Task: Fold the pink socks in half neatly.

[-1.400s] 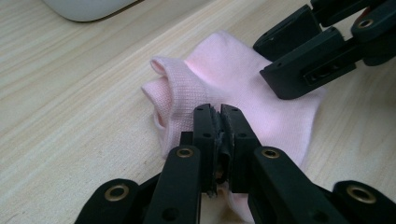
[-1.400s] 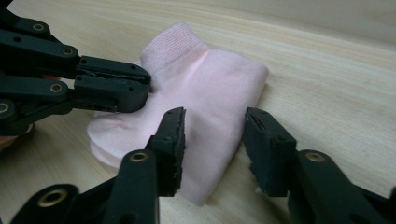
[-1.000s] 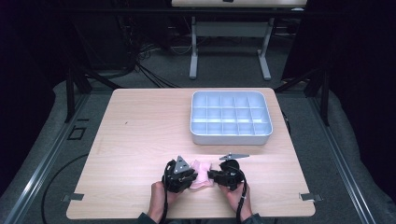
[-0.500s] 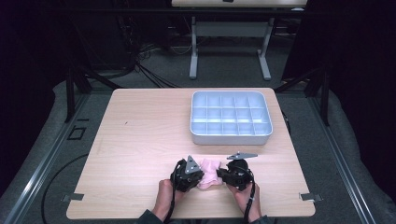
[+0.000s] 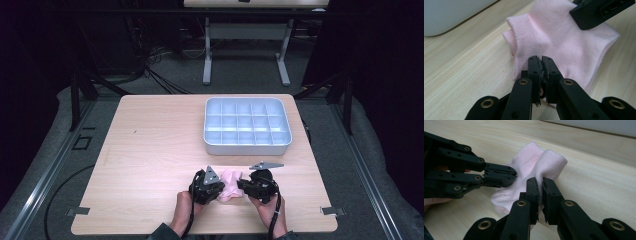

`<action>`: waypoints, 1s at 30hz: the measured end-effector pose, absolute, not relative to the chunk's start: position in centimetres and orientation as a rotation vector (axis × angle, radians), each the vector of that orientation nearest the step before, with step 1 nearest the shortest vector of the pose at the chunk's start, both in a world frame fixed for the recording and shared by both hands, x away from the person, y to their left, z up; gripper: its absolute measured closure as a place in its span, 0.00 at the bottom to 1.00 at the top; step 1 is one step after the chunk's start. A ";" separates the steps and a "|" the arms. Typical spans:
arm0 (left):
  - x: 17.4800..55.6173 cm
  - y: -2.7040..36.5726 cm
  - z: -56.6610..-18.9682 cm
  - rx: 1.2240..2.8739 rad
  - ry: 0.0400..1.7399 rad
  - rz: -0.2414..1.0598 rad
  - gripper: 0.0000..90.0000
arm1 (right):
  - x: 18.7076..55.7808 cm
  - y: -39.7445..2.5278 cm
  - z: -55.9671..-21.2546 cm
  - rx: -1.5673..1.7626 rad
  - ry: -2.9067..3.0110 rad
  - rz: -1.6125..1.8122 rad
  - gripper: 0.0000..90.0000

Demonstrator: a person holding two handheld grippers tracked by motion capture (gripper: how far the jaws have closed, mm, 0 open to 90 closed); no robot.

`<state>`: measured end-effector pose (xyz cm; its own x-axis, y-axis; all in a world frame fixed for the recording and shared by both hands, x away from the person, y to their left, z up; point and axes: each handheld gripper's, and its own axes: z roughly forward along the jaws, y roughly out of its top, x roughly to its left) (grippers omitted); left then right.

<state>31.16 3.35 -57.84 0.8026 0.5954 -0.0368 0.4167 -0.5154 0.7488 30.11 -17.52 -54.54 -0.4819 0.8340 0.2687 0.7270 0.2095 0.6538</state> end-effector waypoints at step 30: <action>31.3 3.9 -58.3 2.139 0.768 0.252 0.96 | 30.4 -17.3 -54.4 1.402 2.332 1.264 0.77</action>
